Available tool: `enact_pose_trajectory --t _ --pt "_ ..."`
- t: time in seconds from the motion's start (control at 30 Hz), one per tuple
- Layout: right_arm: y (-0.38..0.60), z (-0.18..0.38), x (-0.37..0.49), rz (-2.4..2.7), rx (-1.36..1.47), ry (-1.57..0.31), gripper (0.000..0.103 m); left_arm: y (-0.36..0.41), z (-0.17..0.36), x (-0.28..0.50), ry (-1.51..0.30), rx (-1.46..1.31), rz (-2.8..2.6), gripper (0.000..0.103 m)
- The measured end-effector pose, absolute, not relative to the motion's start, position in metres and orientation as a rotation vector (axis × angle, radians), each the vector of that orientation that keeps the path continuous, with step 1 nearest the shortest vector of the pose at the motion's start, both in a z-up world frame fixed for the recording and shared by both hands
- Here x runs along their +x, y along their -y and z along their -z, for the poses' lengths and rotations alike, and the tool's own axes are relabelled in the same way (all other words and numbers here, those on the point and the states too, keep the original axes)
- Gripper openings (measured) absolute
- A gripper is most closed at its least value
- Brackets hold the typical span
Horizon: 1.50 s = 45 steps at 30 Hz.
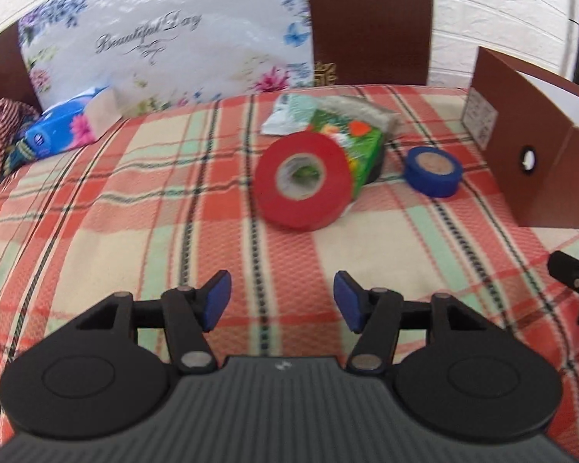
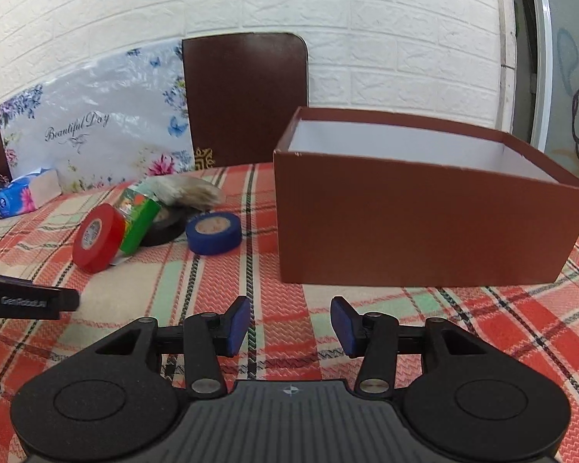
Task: Organize objects
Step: 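Withdraw the open left tool from the brown box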
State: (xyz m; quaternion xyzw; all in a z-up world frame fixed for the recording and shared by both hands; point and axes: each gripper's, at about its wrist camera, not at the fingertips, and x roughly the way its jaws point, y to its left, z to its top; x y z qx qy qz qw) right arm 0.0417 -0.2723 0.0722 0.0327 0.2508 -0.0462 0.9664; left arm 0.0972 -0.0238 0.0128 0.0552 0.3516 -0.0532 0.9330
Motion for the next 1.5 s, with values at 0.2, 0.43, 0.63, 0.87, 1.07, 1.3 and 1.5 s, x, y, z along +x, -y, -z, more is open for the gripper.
enact_pose_trajectory --t 0.2,0.43,0.63,0.87,1.07,1.3,1.5 --pt "0.271 -0.055 0.055 0.110 0.082 -0.577 0.064 0.002 0.009 0.094 -0.618 0.115 0.097 0.090" --pt "0.259 -0.053 0.054 0.118 0.012 -0.574 0.071 -0.010 0.011 0.095 -0.591 0.026 0.137 0.094" --pt "0.257 -0.053 0.054 0.142 0.005 -0.584 0.089 -0.014 0.012 0.093 -0.583 0.001 0.147 0.095" --pt "0.257 -0.051 0.059 0.118 0.011 -0.621 0.102 -0.012 0.012 0.094 -0.585 0.009 0.158 0.100" --pt "0.257 -0.052 0.057 0.124 0.027 -0.617 0.102 -0.025 0.011 0.091 -0.563 -0.079 0.213 0.103" --pt "0.254 -0.052 0.058 0.135 0.004 -0.620 0.102 -0.030 0.011 0.092 -0.558 -0.119 0.228 0.103" --pt "0.251 -0.052 0.059 0.163 -0.008 -0.628 0.102 -0.041 0.008 0.088 -0.541 -0.143 0.212 0.103"
